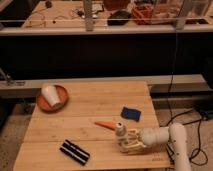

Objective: Stand the bottle upright

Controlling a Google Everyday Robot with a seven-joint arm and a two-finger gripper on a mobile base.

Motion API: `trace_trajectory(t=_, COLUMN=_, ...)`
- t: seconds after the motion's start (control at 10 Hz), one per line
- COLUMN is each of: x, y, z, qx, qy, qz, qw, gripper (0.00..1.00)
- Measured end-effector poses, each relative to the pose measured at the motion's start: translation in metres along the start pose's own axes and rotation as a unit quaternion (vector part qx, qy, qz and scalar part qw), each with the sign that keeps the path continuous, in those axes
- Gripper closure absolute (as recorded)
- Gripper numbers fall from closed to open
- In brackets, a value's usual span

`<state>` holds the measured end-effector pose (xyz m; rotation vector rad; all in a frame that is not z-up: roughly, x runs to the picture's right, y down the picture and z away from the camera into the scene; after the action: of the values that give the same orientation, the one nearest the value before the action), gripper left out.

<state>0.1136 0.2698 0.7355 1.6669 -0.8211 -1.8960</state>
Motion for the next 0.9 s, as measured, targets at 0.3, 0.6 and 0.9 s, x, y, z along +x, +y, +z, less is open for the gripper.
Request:
trace_trajectory(t=0.3, x=-0.0055, y=-0.0016, z=-0.0018, qx=-0.001, qy=-0.001, qz=0.005, qw=1.0000, gripper=1.00)
trace_trajectory(t=0.6, x=-0.0093, y=-0.0030, z=-0.0022, qx=0.001, qy=-0.005, qz=0.006, qw=1.0000, gripper=1.00)
trace_trajectory(t=0.9, x=-0.0112, y=-0.0034, z=-0.0033, qx=0.005, qy=-0.011, qz=0.009, qw=0.9999, gripper=0.90)
